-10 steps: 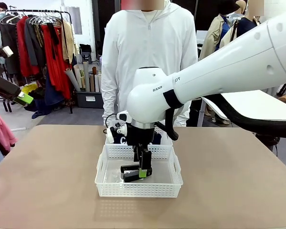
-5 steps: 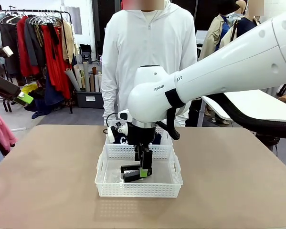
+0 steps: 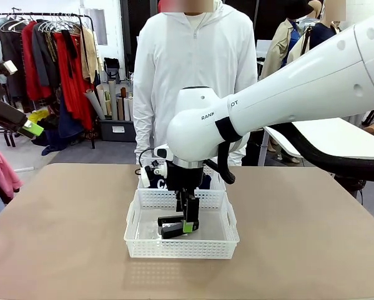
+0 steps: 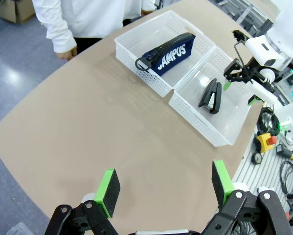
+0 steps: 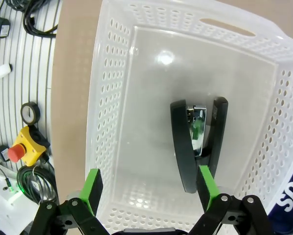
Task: Distribute items into two baskets.
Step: Place the picked Stapler into the Organizing basket as instructed by the person.
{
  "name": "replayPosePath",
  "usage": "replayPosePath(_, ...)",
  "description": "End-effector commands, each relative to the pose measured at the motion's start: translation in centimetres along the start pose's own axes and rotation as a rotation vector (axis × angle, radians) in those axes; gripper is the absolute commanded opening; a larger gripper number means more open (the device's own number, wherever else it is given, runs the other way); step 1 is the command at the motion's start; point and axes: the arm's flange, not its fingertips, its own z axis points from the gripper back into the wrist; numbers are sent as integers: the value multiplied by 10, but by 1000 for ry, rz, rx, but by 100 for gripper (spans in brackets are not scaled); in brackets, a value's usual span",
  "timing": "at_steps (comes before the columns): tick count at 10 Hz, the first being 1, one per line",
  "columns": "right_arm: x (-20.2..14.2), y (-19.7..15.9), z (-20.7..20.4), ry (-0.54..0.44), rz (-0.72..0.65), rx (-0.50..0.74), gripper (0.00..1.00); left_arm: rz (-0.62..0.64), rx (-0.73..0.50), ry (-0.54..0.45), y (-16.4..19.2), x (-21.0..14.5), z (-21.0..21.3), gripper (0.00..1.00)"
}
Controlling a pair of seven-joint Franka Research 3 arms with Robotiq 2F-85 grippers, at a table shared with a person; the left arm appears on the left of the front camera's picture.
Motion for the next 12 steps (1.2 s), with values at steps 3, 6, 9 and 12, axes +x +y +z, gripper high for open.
replayPosePath(3, 1, -1, 3, -3, 5, -5, 100, 2, 3, 3, -1, 0, 1, 97)
replayPosePath(6, 1, -1, 3, -3, 5, -5, 100, 2, 3, 3, -1, 0, 1, 97)
replayPosePath(9, -13, -2, 13, -59, -67, 10, 100, 2, 3, 3, -1, 0, 1, 97)
replayPosePath(12, -84, -5, 65, -191, -405, 50, 100, 2, 3, 3, -1, 0, 1, 97)
